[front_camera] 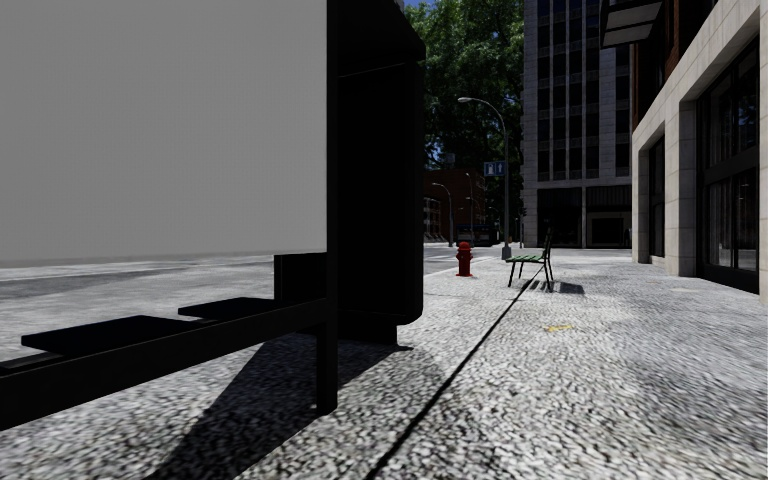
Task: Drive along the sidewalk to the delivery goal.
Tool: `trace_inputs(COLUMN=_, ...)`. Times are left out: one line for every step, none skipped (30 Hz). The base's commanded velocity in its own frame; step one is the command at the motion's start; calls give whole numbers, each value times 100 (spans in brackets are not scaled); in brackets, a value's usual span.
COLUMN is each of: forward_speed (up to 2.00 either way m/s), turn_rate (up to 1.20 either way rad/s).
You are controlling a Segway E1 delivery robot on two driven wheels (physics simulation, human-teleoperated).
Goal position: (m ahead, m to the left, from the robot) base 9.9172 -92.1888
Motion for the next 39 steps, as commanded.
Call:
trace_inputs(forward_speed=0, turn_rate=0)
trace_inputs(forward_speed=0, turn_rate=0)
trace_inputs(forward_speed=0, turn_rate=0)
trace_inputs(forward_speed=0, turn_rate=0)
trace_inputs(forward_speed=0, turn_rate=0)
trace_inputs(forward_speed=0, turn_rate=0)
trace_inputs(forward_speed=0, turn_rate=0)
trace_inputs(forward_speed=0, turn_rate=0)
trace_inputs(forward_speed=0, turn_rate=0)
trace_inputs(forward_speed=0, turn_rate=0)
trace_inputs(forward_speed=0, turn_rate=0)
trace_inputs(forward_speed=0, turn_rate=0)
trace_inputs(forward_speed=0, turn_rate=0)
trace_inputs(forward_speed=0, turn_rate=0)
trace_inputs(forward_speed=0, turn_rate=0)
trace_inputs(forward_speed=0, turn_rate=0)
trace_inputs(forward_speed=0, turn_rate=0)
trace_inputs(forward_speed=0, turn_rate=0)
trace_inputs(forward_speed=0, turn_rate=0)
trace_inputs(forward_speed=0, turn_rate=0)
trace_inputs(forward_speed=0, turn_rate=0)
trace_inputs(forward_speed=0, turn_rate=0)
trace_inputs(forward_speed=0, turn_rate=0)
trace_inputs(forward_speed=0, turn_rate=0)
trace_inputs(forward_speed=0, turn_rate=0)
trace_inputs(forward_speed=0, turn_rate=0)
trace_inputs(forward_speed=0, turn_rate=0)
trace_inputs(forward_speed=0, turn_rate=0)
trace_inputs(forward_speed=0, turn_rate=0)
trace_inputs(forward_speed=0, turn_rate=0)
trace_inputs(forward_speed=0, turn_rate=-12)
trace_inputs(forward_speed=3, turn_rate=-26)
trace_inputs(forward_speed=3, turn_rate=-26)
trace_inputs(forward_speed=38, turn_rate=-32)
trace_inputs(forward_speed=54, turn_rate=-35)
trace_inputs(forward_speed=68, turn_rate=-36)
trace_inputs(forward_speed=68, turn_rate=-36)
trace_inputs(forward_speed=78, turn_rate=-37)
trace_inputs(forward_speed=81, turn_rate=-37)
